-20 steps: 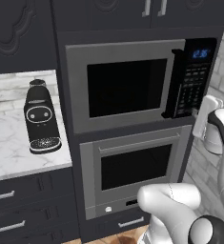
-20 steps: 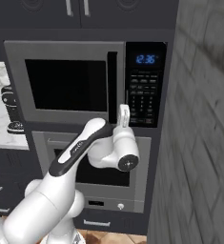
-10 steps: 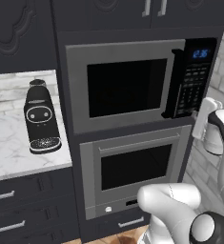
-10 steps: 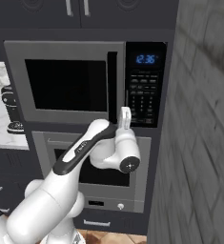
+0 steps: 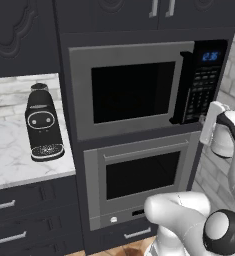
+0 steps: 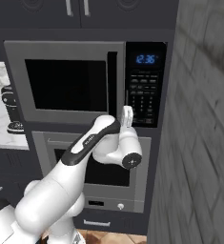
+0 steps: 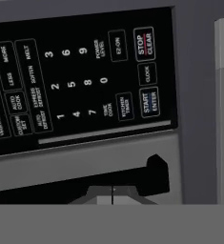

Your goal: Transport the chicken drumstick from the fridge to the microwave and turn on the microwave.

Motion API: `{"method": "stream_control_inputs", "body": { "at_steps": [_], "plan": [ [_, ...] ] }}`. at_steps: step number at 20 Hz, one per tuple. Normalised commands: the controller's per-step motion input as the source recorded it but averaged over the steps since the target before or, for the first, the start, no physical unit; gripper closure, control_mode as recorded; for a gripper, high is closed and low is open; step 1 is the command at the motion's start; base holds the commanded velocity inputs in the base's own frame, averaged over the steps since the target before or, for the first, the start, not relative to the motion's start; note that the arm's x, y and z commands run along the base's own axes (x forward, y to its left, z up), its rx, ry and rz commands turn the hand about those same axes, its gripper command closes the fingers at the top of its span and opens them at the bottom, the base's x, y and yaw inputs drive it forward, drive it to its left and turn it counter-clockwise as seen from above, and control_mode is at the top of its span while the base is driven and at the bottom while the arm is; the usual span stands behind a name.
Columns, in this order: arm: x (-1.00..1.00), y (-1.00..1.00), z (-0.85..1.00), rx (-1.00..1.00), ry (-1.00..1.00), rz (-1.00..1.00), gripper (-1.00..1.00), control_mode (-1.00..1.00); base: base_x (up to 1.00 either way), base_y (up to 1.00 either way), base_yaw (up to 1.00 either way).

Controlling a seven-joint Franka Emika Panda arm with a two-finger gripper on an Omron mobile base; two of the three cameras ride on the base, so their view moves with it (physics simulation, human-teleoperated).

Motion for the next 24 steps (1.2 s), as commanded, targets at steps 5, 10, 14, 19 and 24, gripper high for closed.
{"method": "stream_control_inputs", "body": {
  "at_steps": [5,10,14,19,24],
  "plan": [
    [0.19,-0.04,-0.1,0.0,0.0,0.0,1.0,-1.0,0.0,0.0,0.0],
    [0.17,-0.06,-0.09,0.0,0.0,0.0,1.0,-1.0,0.0,0.0,0.0],
    [0.16,-0.07,-0.1,0.0,0.0,0.0,1.0,-1.0,0.0,0.0,0.0],
    [0.18,-0.04,-0.15,0.0,0.0,0.0,1.0,-1.0,0.0,0.0,0.0],
    [0.15,-0.04,-0.14,0.0,0.0,0.0,1.0,-1.0,0.0,0.0,0.0]
  ]
}}
